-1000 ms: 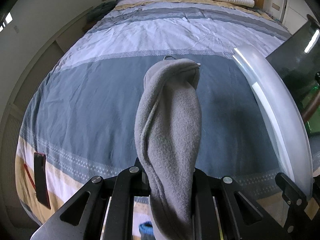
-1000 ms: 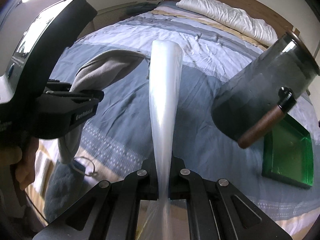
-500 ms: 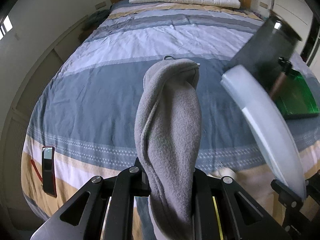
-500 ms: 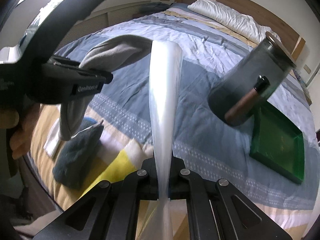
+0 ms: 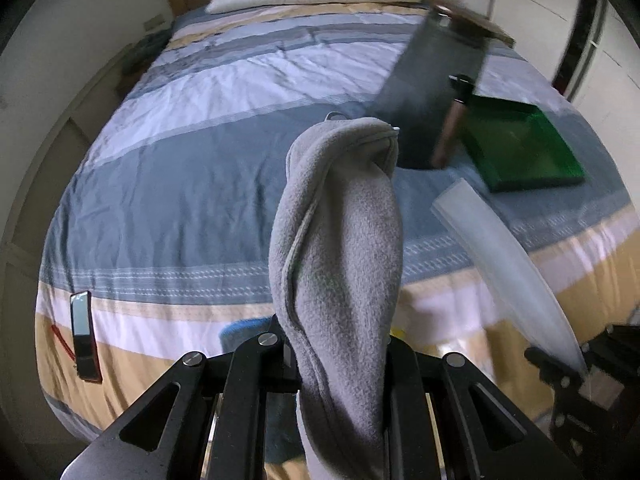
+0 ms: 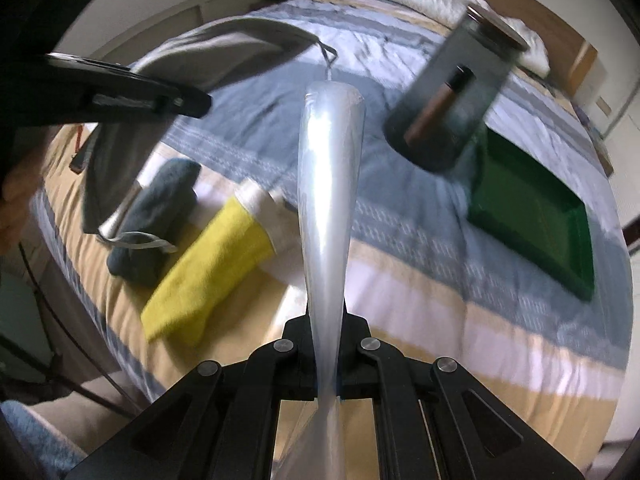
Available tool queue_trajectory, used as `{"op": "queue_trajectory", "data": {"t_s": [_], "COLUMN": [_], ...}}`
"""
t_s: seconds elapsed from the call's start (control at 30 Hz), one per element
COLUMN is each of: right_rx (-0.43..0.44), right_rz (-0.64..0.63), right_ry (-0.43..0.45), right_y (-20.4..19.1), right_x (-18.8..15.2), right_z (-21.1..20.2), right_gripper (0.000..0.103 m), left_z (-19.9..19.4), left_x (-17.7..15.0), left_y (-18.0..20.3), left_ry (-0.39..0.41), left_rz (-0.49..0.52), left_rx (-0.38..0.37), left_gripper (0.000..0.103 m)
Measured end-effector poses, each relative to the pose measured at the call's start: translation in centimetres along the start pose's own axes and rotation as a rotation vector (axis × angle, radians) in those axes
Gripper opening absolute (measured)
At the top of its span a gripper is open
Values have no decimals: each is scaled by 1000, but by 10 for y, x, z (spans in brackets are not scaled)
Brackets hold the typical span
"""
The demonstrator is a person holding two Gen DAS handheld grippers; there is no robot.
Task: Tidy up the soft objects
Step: 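Lift the eye mask with the left gripper while the right gripper lifts the tube toward the green tray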
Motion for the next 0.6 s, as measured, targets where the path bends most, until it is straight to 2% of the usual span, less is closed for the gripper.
{"op": "queue_trajectory", "data": {"t_s": [0.23, 0.4, 0.6], "right_rx": [-72, -87, -110], "right_rz": [138, 214, 305], "right_ry": [-92, -108, -83], "right_y": [23, 44, 105], "right_x": [-29, -47, -75], "right_z": [-19, -20, -17], "right_gripper": [4, 4, 4], "left_z": [-11, -11, -5], "left_x": [-18, -27, -16], "left_y": [39, 86, 155], "left_ry": [-58, -68, -52], "left_rz": [145, 241, 240], "left_rx": [-101, -141, -187], "left_gripper": [11, 11, 12]}}
Point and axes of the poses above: each gripper's, at about its wrist camera, not at the fingertips, and z roughly the way its jaws point, y to its right, x to its top, the point moved 10 cm from there along z, roughly the way its jaws point, and after that the axes turned 4 degrees about -y, right-handed, at the moved point
